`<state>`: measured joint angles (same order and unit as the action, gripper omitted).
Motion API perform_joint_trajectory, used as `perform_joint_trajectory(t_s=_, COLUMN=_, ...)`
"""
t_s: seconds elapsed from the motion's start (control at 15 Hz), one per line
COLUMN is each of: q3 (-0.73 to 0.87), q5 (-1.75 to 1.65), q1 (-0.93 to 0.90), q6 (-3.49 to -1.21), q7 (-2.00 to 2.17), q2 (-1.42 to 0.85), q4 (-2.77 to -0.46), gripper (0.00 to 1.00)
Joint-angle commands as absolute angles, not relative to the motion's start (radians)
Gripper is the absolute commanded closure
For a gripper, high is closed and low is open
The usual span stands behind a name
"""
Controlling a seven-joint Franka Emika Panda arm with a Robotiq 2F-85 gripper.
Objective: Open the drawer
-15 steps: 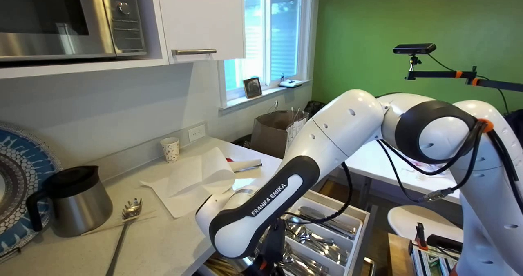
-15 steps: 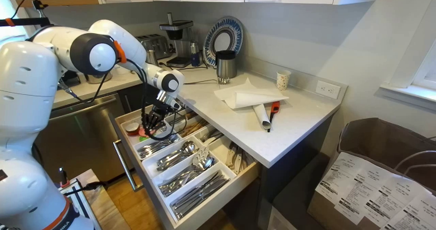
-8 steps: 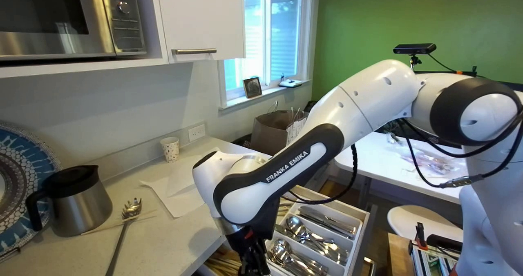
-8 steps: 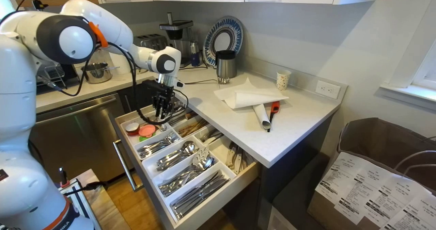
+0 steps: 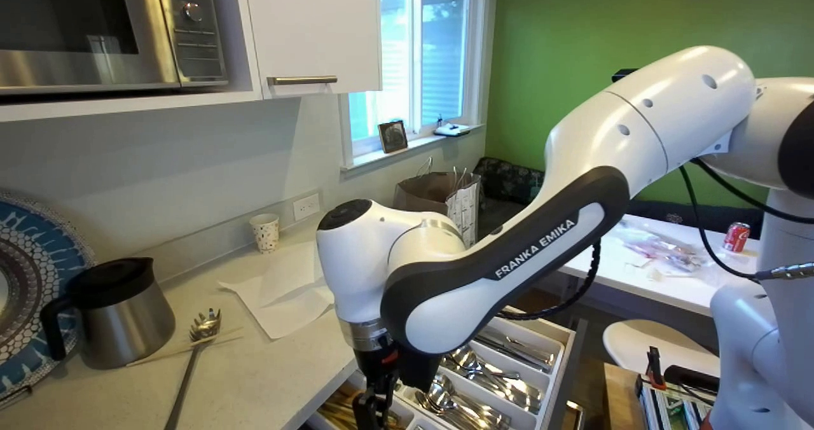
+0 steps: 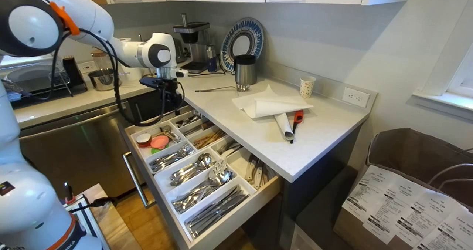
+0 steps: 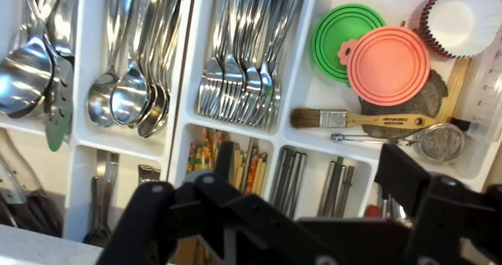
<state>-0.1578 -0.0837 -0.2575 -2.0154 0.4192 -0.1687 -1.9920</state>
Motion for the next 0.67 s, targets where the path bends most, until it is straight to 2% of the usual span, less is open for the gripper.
perform_joint_trajectory(t_s=0.0, q3=-0.156, q5=-0.164, q1=-0.276, q6=-2.029, q7=0.647, q2=-0.059, q4=-2.115, gripper=0.00)
perform_joint_trajectory(t_s=0.27, q3=-0.181, q5=-0.180, q1=-0.260, q6=-2.086, q7=0.763, q2=0.078, q4=-2.298, gripper=0.00)
perform_joint_trajectory(t_s=0.33, q3=-0.183, q5=-0.162, q1=-0.252, q6=-2.023, q7=0.725, q2=-0.028, q4=-2.161, gripper=0.00)
perform_joint_trajectory(t_s=0.6, q3=-0.196, q5=-0.160, q1=-0.244, q6=-2.058, q7=0.739, q2=0.054, q4=-2.263, gripper=0.00)
